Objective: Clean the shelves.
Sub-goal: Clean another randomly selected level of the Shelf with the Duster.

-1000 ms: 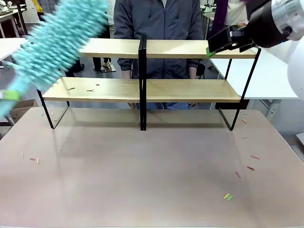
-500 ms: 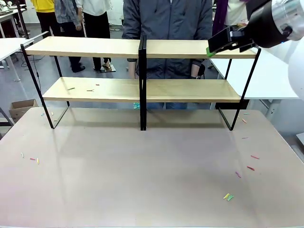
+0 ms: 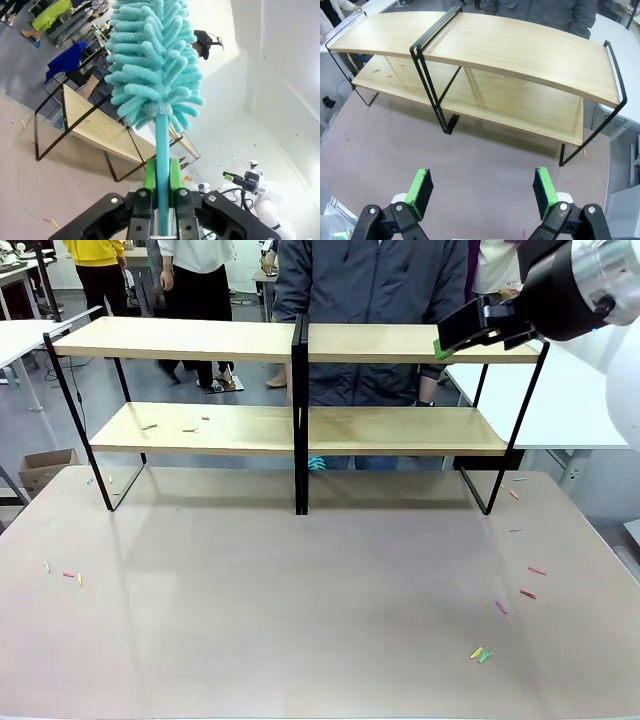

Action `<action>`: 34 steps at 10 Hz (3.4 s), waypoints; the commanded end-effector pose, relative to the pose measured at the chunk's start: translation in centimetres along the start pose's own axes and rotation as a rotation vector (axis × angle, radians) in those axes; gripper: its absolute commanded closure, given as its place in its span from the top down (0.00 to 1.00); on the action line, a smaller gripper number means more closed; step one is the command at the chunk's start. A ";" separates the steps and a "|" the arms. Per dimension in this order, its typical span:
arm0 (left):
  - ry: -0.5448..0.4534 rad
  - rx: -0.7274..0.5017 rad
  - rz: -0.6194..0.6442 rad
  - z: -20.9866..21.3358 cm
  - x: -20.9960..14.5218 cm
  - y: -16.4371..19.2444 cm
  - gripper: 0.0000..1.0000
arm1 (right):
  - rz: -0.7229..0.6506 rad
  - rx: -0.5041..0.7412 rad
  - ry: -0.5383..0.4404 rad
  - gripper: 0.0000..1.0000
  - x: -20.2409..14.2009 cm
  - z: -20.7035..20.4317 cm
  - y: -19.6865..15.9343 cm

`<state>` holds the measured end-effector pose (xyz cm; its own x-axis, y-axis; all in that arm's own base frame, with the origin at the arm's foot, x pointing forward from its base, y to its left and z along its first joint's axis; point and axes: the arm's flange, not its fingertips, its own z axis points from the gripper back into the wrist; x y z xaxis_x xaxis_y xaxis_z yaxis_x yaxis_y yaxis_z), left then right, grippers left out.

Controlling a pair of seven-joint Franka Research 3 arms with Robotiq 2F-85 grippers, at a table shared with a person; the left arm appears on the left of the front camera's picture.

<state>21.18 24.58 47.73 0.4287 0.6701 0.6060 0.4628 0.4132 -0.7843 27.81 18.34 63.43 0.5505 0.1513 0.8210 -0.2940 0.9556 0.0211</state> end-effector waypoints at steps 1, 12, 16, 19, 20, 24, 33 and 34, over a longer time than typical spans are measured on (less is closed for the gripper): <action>0.003 -0.012 -0.023 0.4 -0.2 -0.1 0.13 | -0.002 0.004 0.001 1.00 0.1 0.0 0.0; 0.897 -0.186 -0.172 -17.1 -10.4 -7.5 0.13 | -0.002 0.004 0.001 1.00 0.1 0.0 0.0; 1.002 0.063 -0.085 -22.7 -14.3 -4.8 0.13 | -0.002 0.004 0.001 1.00 0.1 0.0 0.0; 0.790 0.175 -0.032 -26.3 -12.7 -2.8 0.00 | -0.002 0.004 0.001 1.00 0.1 0.0 0.0; 0.725 0.219 -0.039 -27.6 -13.0 -2.3 0.00 | -0.002 0.004 0.001 1.00 0.1 0.0 0.0; 0.735 0.314 -0.036 -30.8 -13.6 -0.8 0.00 | -0.002 0.004 0.001 1.00 0.1 0.0 0.0; 0.332 0.957 -0.263 -25.5 -13.2 -2.6 0.00 | -0.002 0.004 0.001 1.00 0.1 0.0 0.0; 0.353 0.952 -0.282 -25.4 -13.4 -2.8 0.00 | -0.002 0.004 0.001 1.00 0.1 0.0 0.0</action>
<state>40.06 -0.01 46.77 0.6653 0.3132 0.6777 -0.1008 0.9371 -0.3341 27.80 18.35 63.42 0.5504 0.1517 0.8210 -0.2943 0.9555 0.0207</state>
